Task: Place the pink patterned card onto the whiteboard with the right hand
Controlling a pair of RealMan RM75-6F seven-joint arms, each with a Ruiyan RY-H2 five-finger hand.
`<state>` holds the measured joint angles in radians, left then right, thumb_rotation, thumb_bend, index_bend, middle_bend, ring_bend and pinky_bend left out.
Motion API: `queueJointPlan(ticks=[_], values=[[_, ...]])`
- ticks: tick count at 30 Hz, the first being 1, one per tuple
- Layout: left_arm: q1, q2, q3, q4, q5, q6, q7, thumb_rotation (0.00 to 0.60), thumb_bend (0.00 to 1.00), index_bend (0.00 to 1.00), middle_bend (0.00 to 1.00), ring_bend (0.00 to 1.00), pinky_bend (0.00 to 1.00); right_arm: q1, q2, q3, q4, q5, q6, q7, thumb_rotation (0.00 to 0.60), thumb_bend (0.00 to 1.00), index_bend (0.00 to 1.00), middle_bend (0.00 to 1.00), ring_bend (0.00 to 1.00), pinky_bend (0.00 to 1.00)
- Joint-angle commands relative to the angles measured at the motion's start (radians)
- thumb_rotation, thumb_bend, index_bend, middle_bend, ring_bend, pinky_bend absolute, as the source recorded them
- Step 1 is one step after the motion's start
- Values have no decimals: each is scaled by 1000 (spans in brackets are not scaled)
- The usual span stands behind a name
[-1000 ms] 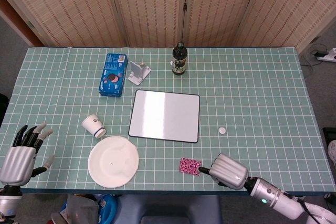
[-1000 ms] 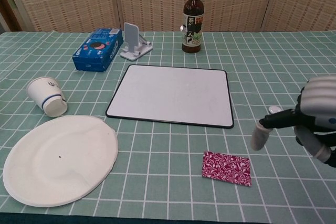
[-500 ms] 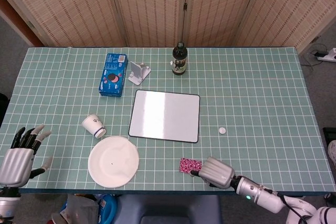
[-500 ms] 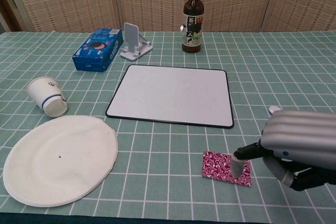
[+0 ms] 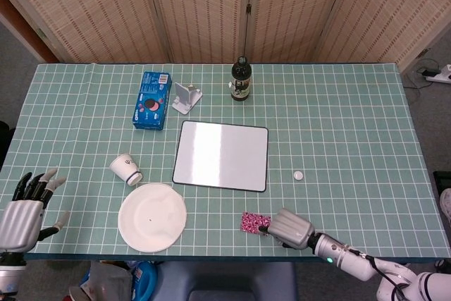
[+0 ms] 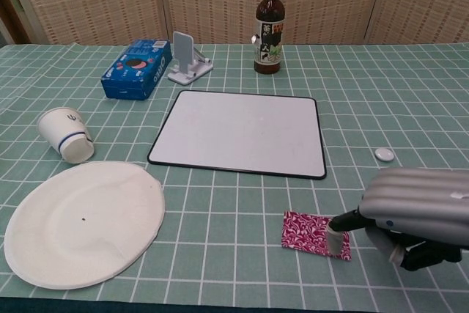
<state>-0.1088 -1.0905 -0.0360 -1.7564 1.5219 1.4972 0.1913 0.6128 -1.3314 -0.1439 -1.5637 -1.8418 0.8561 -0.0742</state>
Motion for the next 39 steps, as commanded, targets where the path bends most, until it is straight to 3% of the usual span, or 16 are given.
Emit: queueJointPlan(ticks=[1, 27, 39], values=[[0, 0, 0, 1, -1, 0, -1, 600, 293, 190, 108, 118, 50, 4, -5, -3, 11, 11, -5, -2, 600, 1000, 333, 1000, 1000, 964], [-2, -3, -4, 5, -3, -6, -1, 600, 293, 190, 108, 118, 51, 25, -4, 25, 112, 157, -20, 17, 600, 1000, 333, 1000, 1000, 964], [-2, -6, -2, 6, -1, -7, 2, 600, 293, 190, 107, 118, 51, 29, 48, 14, 72, 112, 54, 82, 600, 1000, 333, 1000, 1000, 964]])
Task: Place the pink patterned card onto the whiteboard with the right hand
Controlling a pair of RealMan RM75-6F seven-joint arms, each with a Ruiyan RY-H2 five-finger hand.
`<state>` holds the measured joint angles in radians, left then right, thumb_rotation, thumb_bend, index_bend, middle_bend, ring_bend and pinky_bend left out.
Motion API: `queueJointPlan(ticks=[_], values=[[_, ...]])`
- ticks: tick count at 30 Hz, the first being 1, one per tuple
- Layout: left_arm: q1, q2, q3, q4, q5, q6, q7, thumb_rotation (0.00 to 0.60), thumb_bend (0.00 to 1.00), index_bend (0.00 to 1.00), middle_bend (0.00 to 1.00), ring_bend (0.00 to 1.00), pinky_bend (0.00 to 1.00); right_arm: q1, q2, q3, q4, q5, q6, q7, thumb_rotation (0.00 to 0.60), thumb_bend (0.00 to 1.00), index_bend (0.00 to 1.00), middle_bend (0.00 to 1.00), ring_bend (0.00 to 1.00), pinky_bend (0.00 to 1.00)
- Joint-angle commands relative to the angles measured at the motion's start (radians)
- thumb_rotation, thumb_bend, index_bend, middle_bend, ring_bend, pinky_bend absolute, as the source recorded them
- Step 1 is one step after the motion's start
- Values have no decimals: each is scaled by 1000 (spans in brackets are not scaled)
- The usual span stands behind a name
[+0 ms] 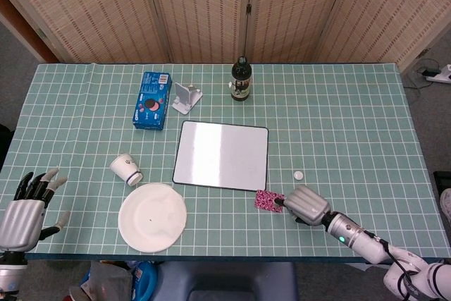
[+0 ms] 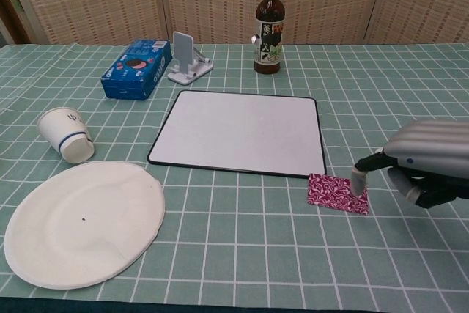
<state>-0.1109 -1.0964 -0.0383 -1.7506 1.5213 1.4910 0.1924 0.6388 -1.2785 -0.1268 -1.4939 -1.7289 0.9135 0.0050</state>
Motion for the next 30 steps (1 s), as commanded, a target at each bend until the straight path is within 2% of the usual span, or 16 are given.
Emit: queueJointPlan(ticks=[1, 14, 25, 30], values=[[0, 1, 1, 0, 0, -2, 2, 600, 293, 190, 107, 118, 50, 5, -10, -1, 5, 2, -7, 4, 600, 1000, 333, 1000, 1000, 964], [6, 7, 3, 0, 0, 6, -3, 600, 293, 190, 107, 118, 51, 55, -74, 58, 32, 81, -81, -40, 600, 1000, 333, 1000, 1000, 964], [8, 7, 3, 8, -1, 5, -10, 600, 293, 190, 107, 118, 51, 78, -114, 70, 56, 134, -134, -80, 600, 1000, 333, 1000, 1000, 964], [10, 6, 4, 11, -3, 5, -12, 600, 293, 190, 107, 118, 50, 87, -112, 58, 38, 126, -143, -96, 600, 1000, 333, 1000, 1000, 964]])
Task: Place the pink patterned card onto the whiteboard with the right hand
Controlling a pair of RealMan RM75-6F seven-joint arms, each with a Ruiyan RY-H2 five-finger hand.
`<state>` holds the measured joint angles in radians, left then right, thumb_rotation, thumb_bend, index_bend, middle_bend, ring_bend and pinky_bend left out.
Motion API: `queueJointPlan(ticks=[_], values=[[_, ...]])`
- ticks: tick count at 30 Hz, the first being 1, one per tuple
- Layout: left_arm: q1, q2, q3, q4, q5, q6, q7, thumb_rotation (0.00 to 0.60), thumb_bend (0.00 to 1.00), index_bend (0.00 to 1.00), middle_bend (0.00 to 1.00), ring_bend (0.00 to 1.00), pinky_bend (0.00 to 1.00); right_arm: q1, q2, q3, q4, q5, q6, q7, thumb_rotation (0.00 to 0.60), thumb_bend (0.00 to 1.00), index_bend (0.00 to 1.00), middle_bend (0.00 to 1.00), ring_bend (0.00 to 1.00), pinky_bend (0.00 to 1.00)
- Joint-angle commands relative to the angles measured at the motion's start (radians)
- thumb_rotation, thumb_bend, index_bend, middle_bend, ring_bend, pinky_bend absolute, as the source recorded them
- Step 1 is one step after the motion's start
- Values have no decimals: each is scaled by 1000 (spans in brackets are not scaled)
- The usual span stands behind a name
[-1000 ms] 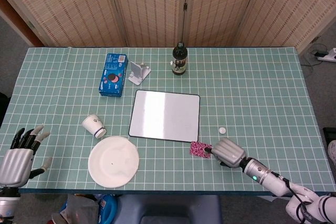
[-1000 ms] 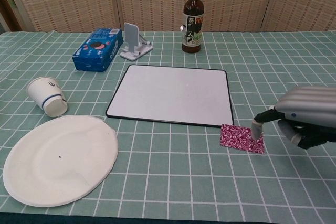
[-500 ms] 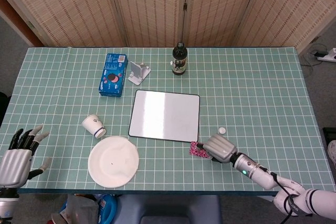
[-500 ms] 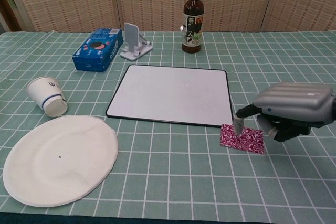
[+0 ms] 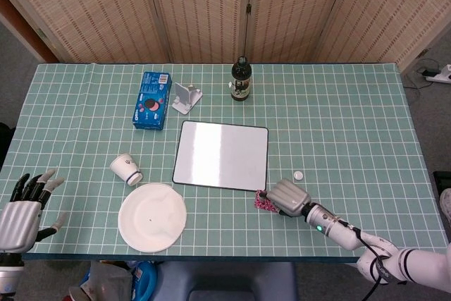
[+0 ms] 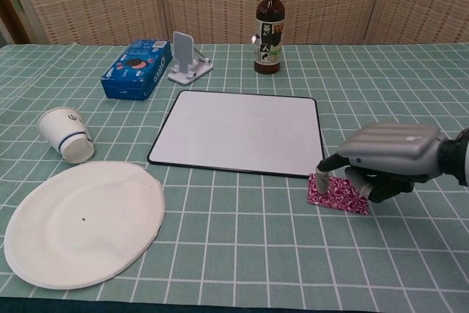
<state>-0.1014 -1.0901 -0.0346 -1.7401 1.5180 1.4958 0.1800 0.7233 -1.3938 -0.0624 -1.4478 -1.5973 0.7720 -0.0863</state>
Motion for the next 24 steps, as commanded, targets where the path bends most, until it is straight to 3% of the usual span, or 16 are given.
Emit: queueJointPlan(ticks=[1, 14, 24], values=[[1, 0, 1, 2, 0, 0, 0, 600, 293, 190, 107, 118, 50, 2, 6, -12, -13, -11, -1, -8, 600, 1000, 333, 1000, 1000, 964], [-2, -5, 2, -5, 7, -3, 7, 600, 293, 190, 107, 118, 51, -46, 87, -108, -60, -104, 91, 23, 600, 1000, 333, 1000, 1000, 964], [0, 0, 3, -14, 11, 2, 13, 600, 293, 190, 107, 118, 51, -73, 113, -141, -54, -153, 148, 53, 600, 1000, 333, 1000, 1000, 964]])
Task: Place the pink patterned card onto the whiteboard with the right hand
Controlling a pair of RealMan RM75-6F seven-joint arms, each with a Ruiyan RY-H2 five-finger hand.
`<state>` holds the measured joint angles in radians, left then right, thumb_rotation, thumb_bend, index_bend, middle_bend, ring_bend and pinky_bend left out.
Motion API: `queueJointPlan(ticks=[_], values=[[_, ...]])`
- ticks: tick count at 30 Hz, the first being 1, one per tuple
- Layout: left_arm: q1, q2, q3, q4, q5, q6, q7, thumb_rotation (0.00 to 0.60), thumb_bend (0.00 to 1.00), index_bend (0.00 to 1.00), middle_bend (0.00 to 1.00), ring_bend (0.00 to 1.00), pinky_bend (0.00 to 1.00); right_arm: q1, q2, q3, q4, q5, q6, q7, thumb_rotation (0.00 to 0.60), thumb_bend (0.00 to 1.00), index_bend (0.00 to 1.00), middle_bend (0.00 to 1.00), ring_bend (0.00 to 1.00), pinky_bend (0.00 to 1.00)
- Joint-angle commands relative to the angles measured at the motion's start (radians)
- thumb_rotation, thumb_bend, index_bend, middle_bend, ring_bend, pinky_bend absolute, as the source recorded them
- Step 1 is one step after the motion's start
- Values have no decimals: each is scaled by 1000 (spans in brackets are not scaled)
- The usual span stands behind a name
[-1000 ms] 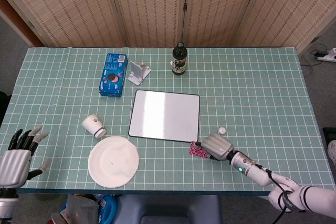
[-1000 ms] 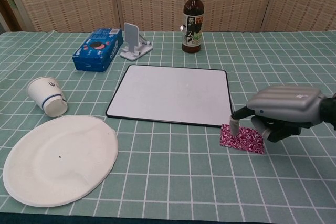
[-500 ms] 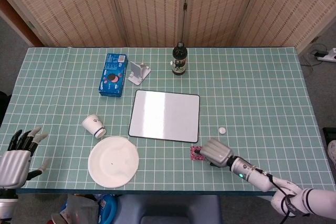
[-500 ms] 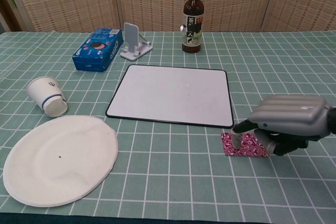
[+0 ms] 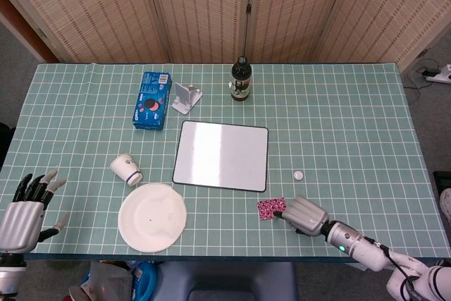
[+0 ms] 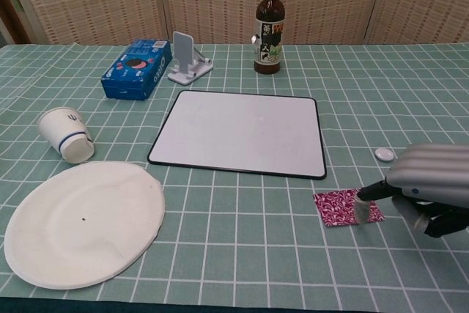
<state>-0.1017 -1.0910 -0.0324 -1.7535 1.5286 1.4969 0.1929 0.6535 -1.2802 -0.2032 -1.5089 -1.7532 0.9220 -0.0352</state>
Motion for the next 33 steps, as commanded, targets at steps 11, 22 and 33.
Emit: queueJointPlan(ticks=[11, 22, 33], values=[[2, 1, 1, -4, 1, 1, 4, 600, 293, 190, 107, 118, 50, -9, -27, 14, 70, 52, -39, 14, 600, 1000, 333, 1000, 1000, 964], [3, 7, -3, -4, -3, 4, 4, 600, 293, 190, 107, 118, 49, 8, -45, 58, 121, 95, -62, 34, 600, 1000, 333, 1000, 1000, 964], [2, 9, -5, -3, -3, 4, 4, 600, 293, 190, 107, 118, 48, -13, -5, 103, 110, 133, 5, 66, 600, 752, 333, 978, 1000, 964]])
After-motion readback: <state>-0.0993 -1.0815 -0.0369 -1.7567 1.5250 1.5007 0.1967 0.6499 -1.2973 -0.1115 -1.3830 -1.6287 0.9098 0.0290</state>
